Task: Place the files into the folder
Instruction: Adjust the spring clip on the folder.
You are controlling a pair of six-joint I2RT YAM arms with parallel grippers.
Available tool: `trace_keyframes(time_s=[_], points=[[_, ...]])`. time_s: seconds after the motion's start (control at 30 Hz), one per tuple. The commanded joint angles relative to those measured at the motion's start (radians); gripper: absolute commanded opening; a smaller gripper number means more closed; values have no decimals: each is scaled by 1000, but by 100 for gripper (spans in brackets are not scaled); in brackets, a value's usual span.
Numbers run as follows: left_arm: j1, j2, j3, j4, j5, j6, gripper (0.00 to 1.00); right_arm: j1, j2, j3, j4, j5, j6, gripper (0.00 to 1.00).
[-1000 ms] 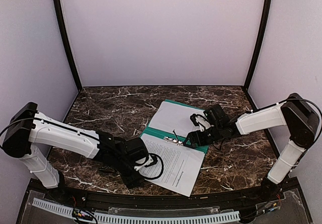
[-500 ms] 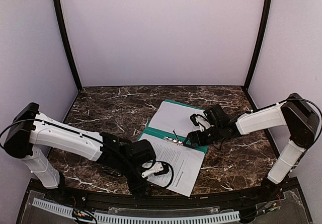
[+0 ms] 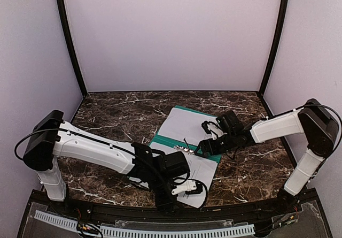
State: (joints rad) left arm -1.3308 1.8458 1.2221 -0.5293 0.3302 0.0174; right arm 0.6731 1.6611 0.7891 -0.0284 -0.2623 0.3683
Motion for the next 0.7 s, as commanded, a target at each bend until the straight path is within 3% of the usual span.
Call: trace_keyframes(time_s=[0.0, 0.3, 0.67], points=[[-15, 38, 58, -76, 44, 61, 69, -13, 54, 8, -69, 3, -14, 83], [-25, 77, 69, -98, 56, 79, 69, -12, 77, 27, -63, -12, -16, 82], [-25, 100, 75, -65, -34, 61, 69, -12, 83, 14, -54, -19, -14, 82]])
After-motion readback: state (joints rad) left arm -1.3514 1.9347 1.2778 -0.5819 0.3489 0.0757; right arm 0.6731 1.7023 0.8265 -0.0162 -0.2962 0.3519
